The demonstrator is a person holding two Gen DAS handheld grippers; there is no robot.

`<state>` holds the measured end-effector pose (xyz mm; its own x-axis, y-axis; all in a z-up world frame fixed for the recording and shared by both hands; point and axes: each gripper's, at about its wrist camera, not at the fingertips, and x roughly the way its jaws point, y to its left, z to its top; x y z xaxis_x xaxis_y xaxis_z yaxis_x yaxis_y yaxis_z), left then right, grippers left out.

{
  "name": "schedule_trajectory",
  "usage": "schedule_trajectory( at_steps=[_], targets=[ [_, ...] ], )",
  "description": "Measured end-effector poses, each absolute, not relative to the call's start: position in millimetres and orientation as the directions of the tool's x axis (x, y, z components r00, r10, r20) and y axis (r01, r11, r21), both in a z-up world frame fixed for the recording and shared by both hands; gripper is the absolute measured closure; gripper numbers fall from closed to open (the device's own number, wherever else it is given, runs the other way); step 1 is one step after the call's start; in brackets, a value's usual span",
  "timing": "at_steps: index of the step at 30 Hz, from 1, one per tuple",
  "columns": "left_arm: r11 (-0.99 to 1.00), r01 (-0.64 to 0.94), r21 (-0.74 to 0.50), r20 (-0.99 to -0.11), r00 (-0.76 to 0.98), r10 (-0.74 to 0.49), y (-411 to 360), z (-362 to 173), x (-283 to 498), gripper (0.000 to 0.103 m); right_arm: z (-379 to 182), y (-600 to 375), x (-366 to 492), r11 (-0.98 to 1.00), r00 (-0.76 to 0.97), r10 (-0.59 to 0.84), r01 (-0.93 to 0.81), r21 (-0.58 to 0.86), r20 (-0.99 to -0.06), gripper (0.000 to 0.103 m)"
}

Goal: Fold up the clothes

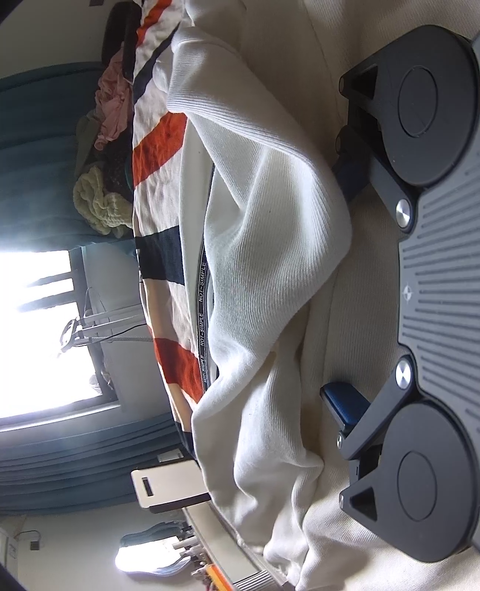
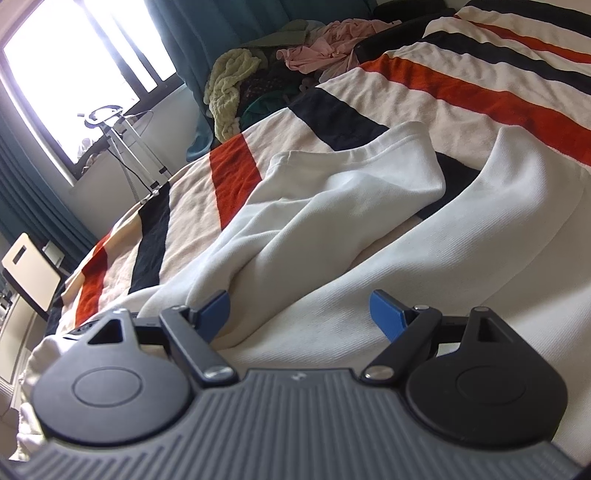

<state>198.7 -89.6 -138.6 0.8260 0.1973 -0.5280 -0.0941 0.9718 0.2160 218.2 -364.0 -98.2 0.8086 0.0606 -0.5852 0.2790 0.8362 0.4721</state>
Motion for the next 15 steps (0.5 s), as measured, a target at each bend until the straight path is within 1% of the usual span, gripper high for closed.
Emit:
schedule_trajectory(
  at_steps=[2, 4, 6, 7, 10, 15],
  targets=[
    [0.982, -0.057, 0.179, -0.559, 0.816, 0.149, -80.3, -130.4, 198.4, 0.000, -98.3, -361.9, 219.0, 0.841, 0.811, 0.060, 0.272, 0.467, -0.582, 0.018],
    [0.994, -0.065, 0.091, -0.600, 0.793, 0.107, -64.4, -118.4, 196.4, 0.000, -98.7, -362.0, 218.8, 0.841, 0.811, 0.054, 0.278, 0.465, -0.583, 0.018],
    [0.989, -0.115, -0.090, -0.670, 0.742, 0.025, -38.0, -108.3, 192.9, 0.001, -99.4, -362.9, 218.6, 0.837, 0.809, 0.047, 0.288, 0.465, -0.586, 0.018],
    [0.977, -0.131, -0.166, -0.689, 0.725, -0.020, -26.8, -103.1, 191.2, 0.001, -99.6, -363.3, 218.6, 0.836, 0.808, 0.043, 0.293, 0.464, -0.587, 0.018],
    [0.953, -0.080, -0.292, -0.660, 0.738, -0.140, -9.7, -86.6, 186.6, 0.004, -99.8, -366.1, 219.1, 0.831, 0.809, 0.029, 0.307, 0.464, -0.587, 0.018],
    [0.902, -0.039, -0.429, -0.631, 0.728, -0.268, 0.0, -70.2, 191.5, 0.004, -95.3, -366.4, 214.8, 0.833, 0.822, 0.017, 0.303, 0.463, -0.569, 0.018]
  ],
)
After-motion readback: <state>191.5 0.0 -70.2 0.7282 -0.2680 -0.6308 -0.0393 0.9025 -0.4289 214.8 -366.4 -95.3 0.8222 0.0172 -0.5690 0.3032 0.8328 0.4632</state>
